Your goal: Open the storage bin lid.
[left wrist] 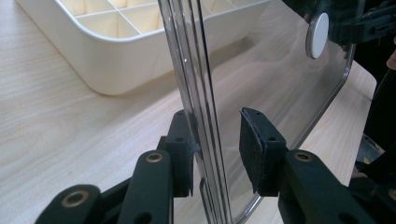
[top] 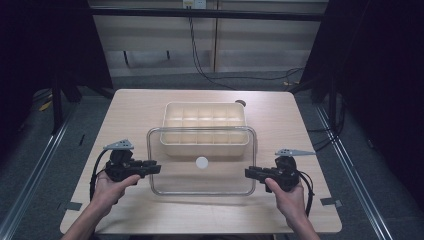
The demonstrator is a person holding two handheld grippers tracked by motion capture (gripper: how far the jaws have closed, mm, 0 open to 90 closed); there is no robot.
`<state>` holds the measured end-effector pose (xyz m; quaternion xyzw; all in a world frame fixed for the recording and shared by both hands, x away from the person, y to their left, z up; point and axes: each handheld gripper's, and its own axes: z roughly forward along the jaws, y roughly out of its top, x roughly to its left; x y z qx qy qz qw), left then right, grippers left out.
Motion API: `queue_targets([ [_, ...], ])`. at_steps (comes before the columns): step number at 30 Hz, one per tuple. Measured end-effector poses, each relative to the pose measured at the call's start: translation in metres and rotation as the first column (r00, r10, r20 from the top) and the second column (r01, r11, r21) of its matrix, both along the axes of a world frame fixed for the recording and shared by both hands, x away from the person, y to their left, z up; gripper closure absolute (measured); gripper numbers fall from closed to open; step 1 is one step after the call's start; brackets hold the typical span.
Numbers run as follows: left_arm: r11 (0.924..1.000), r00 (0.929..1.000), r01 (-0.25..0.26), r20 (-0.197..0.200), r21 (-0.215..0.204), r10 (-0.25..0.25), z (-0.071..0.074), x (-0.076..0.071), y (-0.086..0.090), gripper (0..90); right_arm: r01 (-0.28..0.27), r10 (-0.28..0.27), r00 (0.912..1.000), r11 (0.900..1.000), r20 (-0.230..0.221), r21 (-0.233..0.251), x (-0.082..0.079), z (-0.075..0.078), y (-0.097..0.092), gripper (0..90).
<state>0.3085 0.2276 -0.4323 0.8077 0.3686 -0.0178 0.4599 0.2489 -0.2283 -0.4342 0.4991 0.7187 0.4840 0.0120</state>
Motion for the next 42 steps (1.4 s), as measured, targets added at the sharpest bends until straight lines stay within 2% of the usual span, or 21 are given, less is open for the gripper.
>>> queue_targets([
  [7, 0.9999, 1.0, 0.001, -0.01, 0.013, -0.001, -0.005, -0.011, 0.001, 65.7, -0.02, 0.02, 0.9995, 0.9998, -0.024, -0.008, -0.011, -0.008, 0.002, 71.4],
  [13, 0.9998, 0.999, 0.006, -0.044, 0.017, -0.005, -0.009, -0.019, 0.002, 65.7, -0.017, 0.017, 0.9989, 0.9998, -0.043, -0.005, -0.02, -0.012, 0.003, 71.5],
  [16, 1.0, 0.9993, 0.0, -0.037, 0.009, 0.0, -0.008, -0.026, 0.004, 65.9, -0.022, 0.022, 0.9988, 0.9998, -0.044, 0.001, -0.024, -0.013, 0.003, 71.5],
  [20, 1.0, 0.9988, -0.007, -0.048, -0.005, 0.006, -0.009, -0.033, 0.008, 66.1, -0.024, 0.025, 0.999, 0.9997, -0.036, 0.01, -0.03, -0.012, 0.005, 71.6],
  [22, 1.0, 0.9985, -0.004, -0.054, 0.004, 0.004, -0.011, -0.036, 0.008, 65.9, -0.023, 0.023, 0.999, 0.9996, -0.037, 0.014, -0.033, -0.013, 0.006, 71.7],
  [29, 0.9993, 0.9976, 0.007, -0.068, 0.036, -0.004, -0.019, -0.041, 0.004, 65.2, -0.023, 0.023, 0.997, 0.9997, -0.074, -0.001, -0.041, -0.02, 0.007, 71.5],
  [34, 0.9997, 0.9948, 0.008, -0.102, 0.022, -0.005, -0.028, -0.042, 0.002, 65.2, -0.016, 0.015, 0.9954, 0.9998, -0.095, -0.007, -0.04, -0.029, 0.004, 70.9],
  [37, 0.9997, 0.995, 0.009, -0.1, 0.024, -0.007, -0.029, -0.04, 0.002, 65.2, -0.015, 0.014, 0.9945, 0.9998, -0.104, -0.009, -0.038, -0.033, 0.004, 70.6],
  [39, 0.9996, 0.9951, 0.012, -0.099, 0.026, -0.009, -0.03, -0.039, 0.0, 65.1, -0.016, 0.013, 0.9946, 0.9994, -0.103, -0.03, -0.038, -0.034, 0.004, 69.4],
  [42, 0.9984, 0.9966, 0.02, -0.081, 0.053, -0.016, -0.029, -0.037, -0.003, 63.9, -0.013, 0.003, 0.9941, 0.9957, -0.109, -0.092, -0.038, -0.038, 0.008, 66.5],
])
